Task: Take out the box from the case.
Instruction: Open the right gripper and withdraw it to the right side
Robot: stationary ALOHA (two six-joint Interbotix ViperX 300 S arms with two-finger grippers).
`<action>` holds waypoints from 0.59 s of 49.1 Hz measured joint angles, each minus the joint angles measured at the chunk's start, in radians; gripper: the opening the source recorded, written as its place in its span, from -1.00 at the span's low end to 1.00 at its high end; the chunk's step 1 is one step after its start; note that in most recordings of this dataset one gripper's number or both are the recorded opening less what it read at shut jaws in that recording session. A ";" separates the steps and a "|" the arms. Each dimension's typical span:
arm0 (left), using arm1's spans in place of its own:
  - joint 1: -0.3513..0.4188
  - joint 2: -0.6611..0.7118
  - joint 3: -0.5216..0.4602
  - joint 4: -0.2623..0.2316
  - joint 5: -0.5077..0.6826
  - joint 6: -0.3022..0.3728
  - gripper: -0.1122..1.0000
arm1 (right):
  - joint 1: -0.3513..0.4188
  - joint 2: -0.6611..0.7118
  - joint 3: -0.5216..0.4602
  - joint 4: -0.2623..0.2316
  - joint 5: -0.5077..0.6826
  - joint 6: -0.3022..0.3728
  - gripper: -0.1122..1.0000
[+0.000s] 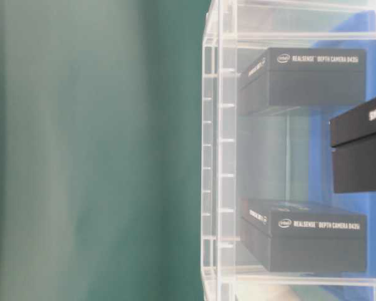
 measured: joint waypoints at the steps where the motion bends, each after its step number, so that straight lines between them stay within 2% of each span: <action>1: 0.000 0.000 0.000 0.000 -0.002 0.000 0.81 | -0.015 -0.008 0.006 0.000 0.000 -0.012 0.89; 6: 0.000 0.000 0.000 0.000 0.000 0.000 0.81 | -0.095 -0.037 0.029 -0.003 -0.005 -0.072 0.89; 29: -0.002 0.003 0.000 0.000 -0.002 -0.003 0.81 | -0.561 -0.035 0.041 -0.011 -0.117 -0.511 0.89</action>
